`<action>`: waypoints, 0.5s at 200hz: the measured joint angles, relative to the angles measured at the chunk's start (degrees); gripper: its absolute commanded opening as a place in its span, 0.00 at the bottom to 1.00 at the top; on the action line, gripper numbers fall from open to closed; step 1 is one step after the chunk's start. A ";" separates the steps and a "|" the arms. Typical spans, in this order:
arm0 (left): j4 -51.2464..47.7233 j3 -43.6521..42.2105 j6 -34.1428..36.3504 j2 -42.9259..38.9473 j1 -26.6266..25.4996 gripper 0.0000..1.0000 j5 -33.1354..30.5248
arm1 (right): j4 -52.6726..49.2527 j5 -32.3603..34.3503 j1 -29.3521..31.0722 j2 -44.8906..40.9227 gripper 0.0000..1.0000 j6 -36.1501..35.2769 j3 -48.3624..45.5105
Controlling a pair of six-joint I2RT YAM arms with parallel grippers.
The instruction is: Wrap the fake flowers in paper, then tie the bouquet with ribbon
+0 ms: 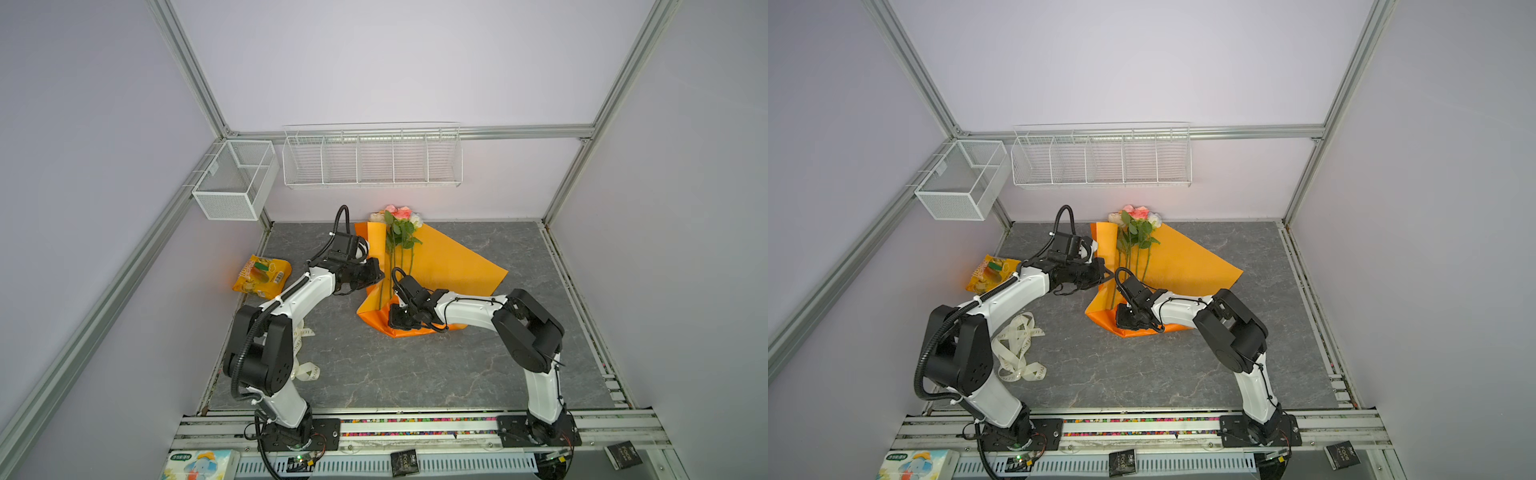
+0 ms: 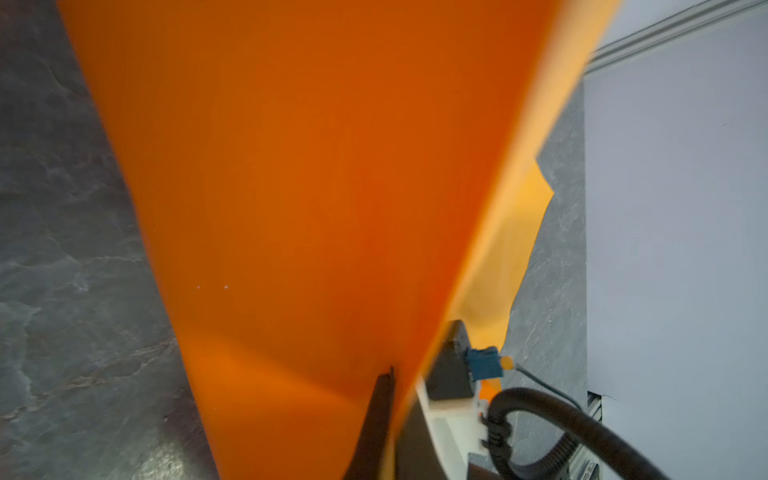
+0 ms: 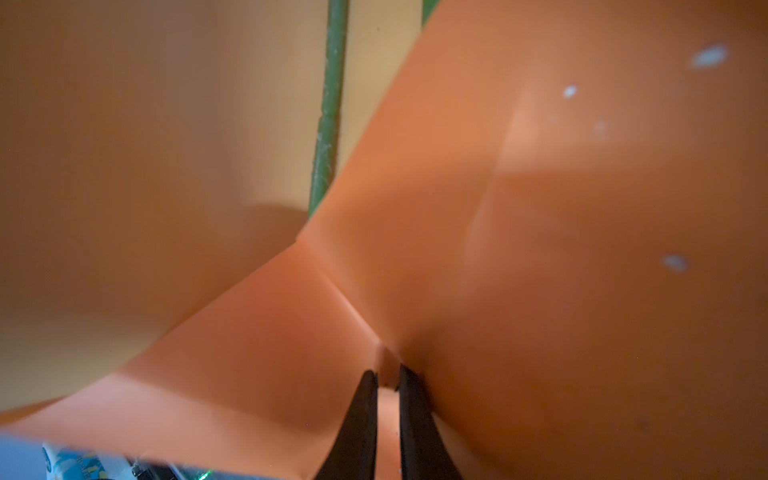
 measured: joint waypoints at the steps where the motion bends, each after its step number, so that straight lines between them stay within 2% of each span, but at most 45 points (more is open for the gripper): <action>1: -0.28 0.09 0.13 0.20 -0.04 0.00 -0.02 | 0.02 0.00 0.00 0.00 0.16 0.00 0.00; 59: -6.25 0.76 1.51 1.92 -0.44 0.00 -4.26 | 1.22 -1.49 -0.17 -1.77 0.17 -0.33 -1.49; 100: -7.37 -0.63 1.01 -1.25 -0.42 0.00 -8.37 | 2.32 -1.46 1.53 -4.00 0.17 -0.50 -1.33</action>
